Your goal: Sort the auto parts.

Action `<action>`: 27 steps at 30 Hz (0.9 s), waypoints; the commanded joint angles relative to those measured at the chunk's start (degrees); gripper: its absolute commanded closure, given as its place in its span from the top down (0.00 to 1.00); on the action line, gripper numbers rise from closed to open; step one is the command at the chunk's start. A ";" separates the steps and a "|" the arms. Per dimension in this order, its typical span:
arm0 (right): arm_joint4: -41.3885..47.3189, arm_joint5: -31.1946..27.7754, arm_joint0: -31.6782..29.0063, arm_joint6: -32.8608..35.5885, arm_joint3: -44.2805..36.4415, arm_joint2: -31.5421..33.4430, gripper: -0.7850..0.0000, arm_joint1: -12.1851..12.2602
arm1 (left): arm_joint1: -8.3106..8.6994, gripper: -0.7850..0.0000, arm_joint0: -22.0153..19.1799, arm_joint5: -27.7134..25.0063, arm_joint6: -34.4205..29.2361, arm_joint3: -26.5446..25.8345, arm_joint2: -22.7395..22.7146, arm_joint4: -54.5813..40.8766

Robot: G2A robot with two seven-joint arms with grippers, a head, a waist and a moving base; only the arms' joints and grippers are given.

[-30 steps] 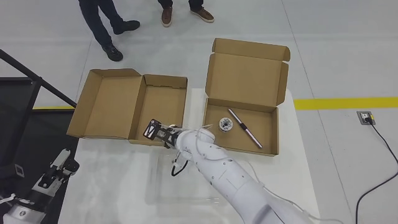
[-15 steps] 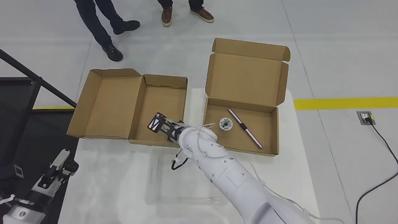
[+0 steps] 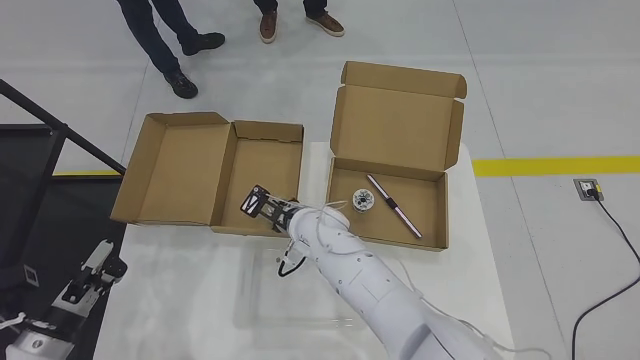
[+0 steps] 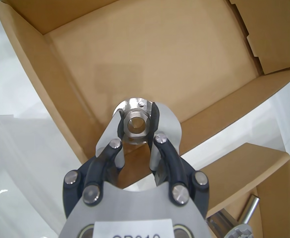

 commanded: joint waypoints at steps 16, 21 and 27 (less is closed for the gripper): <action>-0.63 2.13 0.07 -3.69 0.63 0.06 0.34 -0.17 | -0.20 1.00 0.45 -0.40 0.16 -0.01 -0.26 -0.25; -1.77 3.03 -0.89 -9.76 -1.26 -0.03 0.36 0.32 | -0.22 1.00 0.36 -0.42 0.06 0.17 -0.62 -0.49; -4.39 4.89 -3.58 -16.80 -4.99 -0.06 0.39 1.82 | -0.24 1.00 0.26 -0.51 -0.10 0.22 -1.33 -1.32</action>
